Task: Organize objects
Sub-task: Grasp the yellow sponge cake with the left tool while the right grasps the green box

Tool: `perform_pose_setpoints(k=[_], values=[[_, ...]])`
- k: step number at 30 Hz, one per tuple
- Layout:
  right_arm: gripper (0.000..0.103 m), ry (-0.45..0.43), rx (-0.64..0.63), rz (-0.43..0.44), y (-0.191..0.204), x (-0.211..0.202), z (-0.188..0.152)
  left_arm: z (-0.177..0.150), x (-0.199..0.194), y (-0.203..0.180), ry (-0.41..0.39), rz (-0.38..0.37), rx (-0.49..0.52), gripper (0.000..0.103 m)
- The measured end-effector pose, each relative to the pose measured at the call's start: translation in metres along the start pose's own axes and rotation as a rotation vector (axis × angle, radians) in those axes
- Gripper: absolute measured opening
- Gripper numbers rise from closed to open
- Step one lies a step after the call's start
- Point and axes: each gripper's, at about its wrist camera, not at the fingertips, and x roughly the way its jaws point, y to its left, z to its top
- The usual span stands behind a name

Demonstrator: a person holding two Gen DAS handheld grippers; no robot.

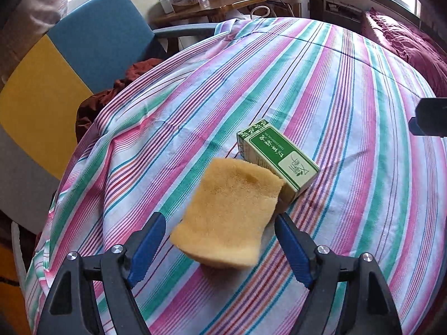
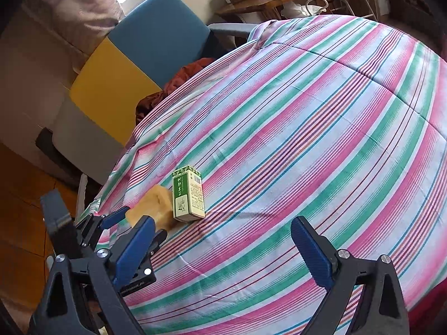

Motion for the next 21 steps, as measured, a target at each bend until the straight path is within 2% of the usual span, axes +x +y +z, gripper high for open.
perform_pose_setpoints(k=[2,3,4,6,8,10,14,17,21], values=[[0.099,0.005,0.000,-0.005,-0.001,0.002,0.000,0.000,0.004,0.001,-0.002,-0.014,-0.019,0.076],[0.099,0.008,0.000,-0.008,-0.001,0.003,0.000,-0.001,0.004,0.003,-0.004,-0.049,-0.046,0.058],[0.099,0.013,0.000,-0.011,-0.001,0.004,0.000,-0.004,0.003,0.004,-0.011,-0.071,-0.091,0.057],[0.099,0.017,-0.002,-0.019,-0.002,0.005,0.000,-0.012,-0.003,0.005,-0.031,-0.061,-0.148,0.053],[0.099,0.018,-0.007,-0.025,-0.002,0.006,-0.001,-0.027,-0.014,0.011,-0.047,-0.113,-0.277,0.052],[0.099,0.018,-0.018,-0.032,0.000,0.007,-0.001,-0.049,-0.026,0.017,-0.042,-0.140,-0.424,0.052],[0.099,0.019,-0.047,-0.041,0.005,0.009,-0.003,-0.099,-0.057,0.010,-0.048,-0.170,-0.597,0.052],[0.099,0.036,-0.096,-0.054,0.013,0.014,-0.006,-0.127,-0.082,-0.006,-0.063,-0.147,-0.620,0.052],[0.099,0.045,-0.183,-0.063,0.026,0.019,-0.012,-0.148,-0.118,-0.016,-0.121,-0.115,-0.591,0.052]])
